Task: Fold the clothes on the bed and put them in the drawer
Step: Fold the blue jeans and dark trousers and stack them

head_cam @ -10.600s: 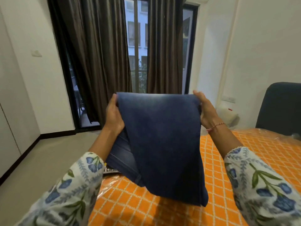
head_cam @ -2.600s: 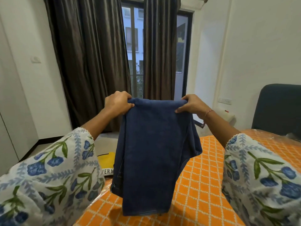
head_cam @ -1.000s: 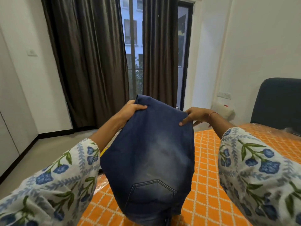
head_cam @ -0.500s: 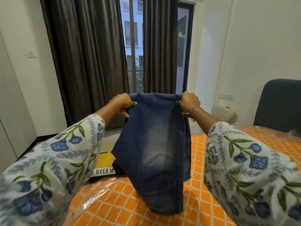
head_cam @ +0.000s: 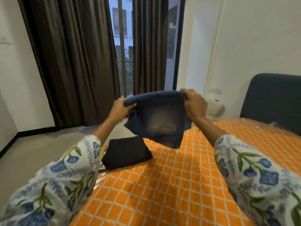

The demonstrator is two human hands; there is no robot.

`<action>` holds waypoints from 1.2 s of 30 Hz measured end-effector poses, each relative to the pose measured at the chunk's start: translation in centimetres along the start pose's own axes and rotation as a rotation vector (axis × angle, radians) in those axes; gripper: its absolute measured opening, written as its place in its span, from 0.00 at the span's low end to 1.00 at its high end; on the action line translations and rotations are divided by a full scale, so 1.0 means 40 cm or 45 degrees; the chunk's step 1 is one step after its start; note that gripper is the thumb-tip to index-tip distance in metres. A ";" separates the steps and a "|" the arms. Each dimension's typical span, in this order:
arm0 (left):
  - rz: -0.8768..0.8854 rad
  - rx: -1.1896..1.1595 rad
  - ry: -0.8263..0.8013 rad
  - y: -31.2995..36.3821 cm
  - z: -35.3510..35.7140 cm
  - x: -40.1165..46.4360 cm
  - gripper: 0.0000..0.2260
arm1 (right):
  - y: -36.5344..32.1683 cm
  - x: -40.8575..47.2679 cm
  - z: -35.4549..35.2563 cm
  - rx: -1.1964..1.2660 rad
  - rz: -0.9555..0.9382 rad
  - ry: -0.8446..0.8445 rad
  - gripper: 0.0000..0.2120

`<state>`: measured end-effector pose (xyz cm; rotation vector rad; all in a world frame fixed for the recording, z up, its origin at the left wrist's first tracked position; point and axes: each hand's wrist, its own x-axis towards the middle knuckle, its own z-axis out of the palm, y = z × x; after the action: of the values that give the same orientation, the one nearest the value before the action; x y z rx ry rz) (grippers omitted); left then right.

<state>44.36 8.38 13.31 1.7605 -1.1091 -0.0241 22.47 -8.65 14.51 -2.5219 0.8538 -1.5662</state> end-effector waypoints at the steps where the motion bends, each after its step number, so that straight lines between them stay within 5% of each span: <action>1: 0.011 0.178 -0.060 -0.035 0.027 -0.059 0.12 | 0.023 -0.091 0.000 -0.086 0.000 -0.017 0.13; 4: -0.071 0.572 -0.321 -0.163 0.129 -0.298 0.12 | 0.093 -0.398 0.009 -0.423 -0.036 -0.207 0.13; 7: -0.053 0.544 -0.579 -0.339 0.226 -0.517 0.14 | 0.130 -0.659 0.010 -0.616 -0.183 -0.689 0.06; 9: 0.037 0.682 -0.700 -0.445 0.258 -0.632 0.19 | 0.131 -0.769 0.012 -0.477 -0.066 -1.228 0.05; 12: -0.181 0.705 -1.111 -0.551 0.291 -0.717 0.36 | 0.118 -0.860 0.041 -0.364 0.114 -1.775 0.13; 15: -0.291 0.813 -1.231 -0.506 0.278 -0.734 0.24 | 0.112 -0.864 0.081 -0.243 0.244 -2.029 0.20; 17: -0.092 0.736 -1.067 -0.487 0.283 -0.695 0.30 | 0.131 -0.845 0.112 -0.192 0.373 -2.011 0.15; 20: -0.284 0.511 -0.854 -0.463 0.323 -0.639 0.17 | 0.174 -0.839 0.159 -0.147 0.564 -1.740 0.13; 24: -0.625 0.111 -0.536 -0.470 0.412 -0.567 0.23 | 0.211 -0.826 0.236 -0.025 0.833 -1.350 0.11; 26: -0.862 -0.083 -0.428 -0.481 0.448 -0.515 0.19 | 0.231 -0.804 0.280 0.133 1.021 -1.197 0.18; 29: -1.020 -0.303 -0.339 -0.514 0.490 -0.429 0.14 | 0.285 -0.762 0.357 0.314 1.340 -0.996 0.20; 32: -0.994 -0.374 -0.305 -0.529 0.533 -0.345 0.03 | 0.344 -0.715 0.431 0.423 1.577 -0.841 0.09; 36: -1.041 -0.481 -0.295 -0.561 0.607 -0.237 0.05 | 0.395 -0.624 0.519 0.708 1.658 -0.672 0.07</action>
<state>42.08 -1.39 -19.58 1.7674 -0.4244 -0.8921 24.92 -15.00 -20.95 -1.2697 1.2779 -0.5302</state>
